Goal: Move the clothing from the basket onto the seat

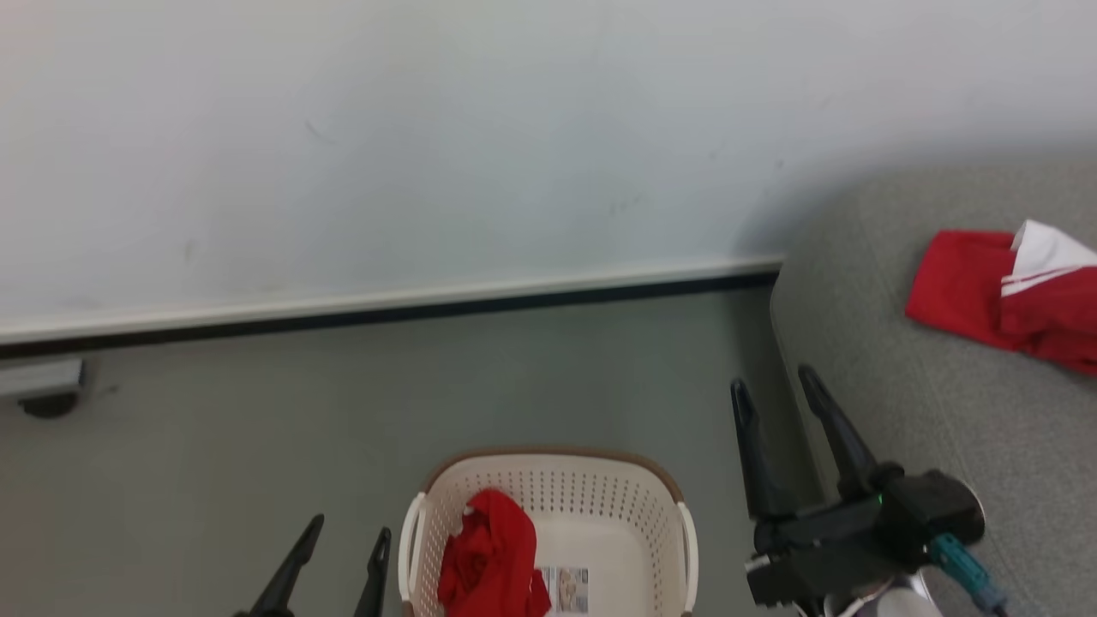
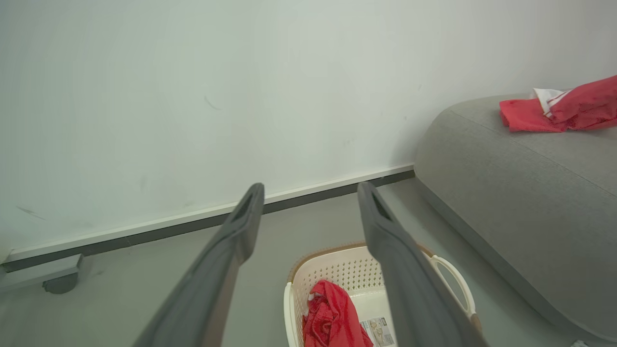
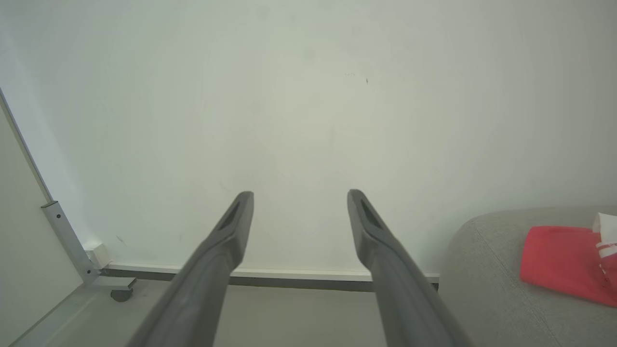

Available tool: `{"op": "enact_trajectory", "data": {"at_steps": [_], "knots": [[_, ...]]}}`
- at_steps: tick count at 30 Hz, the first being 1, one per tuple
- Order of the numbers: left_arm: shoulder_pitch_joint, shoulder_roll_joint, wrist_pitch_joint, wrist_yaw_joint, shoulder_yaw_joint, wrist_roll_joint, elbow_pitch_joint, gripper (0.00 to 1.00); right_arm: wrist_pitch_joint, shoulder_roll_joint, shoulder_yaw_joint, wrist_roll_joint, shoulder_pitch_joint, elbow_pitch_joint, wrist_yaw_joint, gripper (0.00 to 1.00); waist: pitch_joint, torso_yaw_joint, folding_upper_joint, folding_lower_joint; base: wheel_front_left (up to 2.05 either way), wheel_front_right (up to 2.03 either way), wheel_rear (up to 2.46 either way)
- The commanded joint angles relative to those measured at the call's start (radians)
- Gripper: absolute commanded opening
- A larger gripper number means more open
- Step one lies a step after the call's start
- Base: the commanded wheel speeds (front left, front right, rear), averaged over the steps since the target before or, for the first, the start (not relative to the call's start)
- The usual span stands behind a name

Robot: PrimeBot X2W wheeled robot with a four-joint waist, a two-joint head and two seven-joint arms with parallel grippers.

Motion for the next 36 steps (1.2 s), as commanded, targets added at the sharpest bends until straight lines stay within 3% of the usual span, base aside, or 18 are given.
{"op": "enact_trajectory", "data": {"at_steps": [1, 8, 16, 20, 29, 36], "knots": [[-0.018, 0.008, -0.002, -0.003, 0.003, 0.002, 0.012, 1.0, -0.002, 0.003, 0.006, 0.006, -0.02, -0.004, -0.001, 1.0, 0.105, -0.023, 0.0, -0.0001, 0.0, 0.0, 0.0], [-0.174, 0.043, -0.002, -0.064, 0.004, -0.005, 0.169, 1.0, -0.001, 0.018, 0.034, -0.02, -0.206, -0.063, -0.001, 1.0, 0.29, -0.072, 0.0, -0.0001, 0.0, 0.0, 0.0], [-0.376, 0.076, 0.027, -0.123, -0.062, -0.006, 0.354, 1.0, -0.001, 0.032, 0.033, -0.056, -0.349, -0.135, -0.001, 1.0, 0.459, -0.099, 0.0, -0.0001, 0.0, 0.0, 0.0], [-0.476, 0.069, 0.056, -0.134, -0.105, -0.029, 0.427, 1.0, -0.001, 0.036, 0.023, -0.062, -0.389, -0.156, -0.001, 1.0, 0.533, -0.109, 0.0, -0.0001, 0.0, 0.0, 0.0], [-0.67, 0.1, 0.092, -0.139, -0.248, 0.027, 0.59, 1.0, -0.001, 0.042, 0.035, -0.034, -0.475, -0.201, -0.001, 1.0, 0.682, -0.163, 0.0, -0.0001, 0.0, 0.0, 0.0], [-0.798, 0.121, 0.131, -0.14, -0.359, 0.128, 0.685, 1.0, -0.001, 0.043, 0.022, -0.009, -0.51, -0.231, -0.001, 1.0, 0.767, -0.194, 0.0, -0.0001, 0.0, 0.0, 0.0]]}}
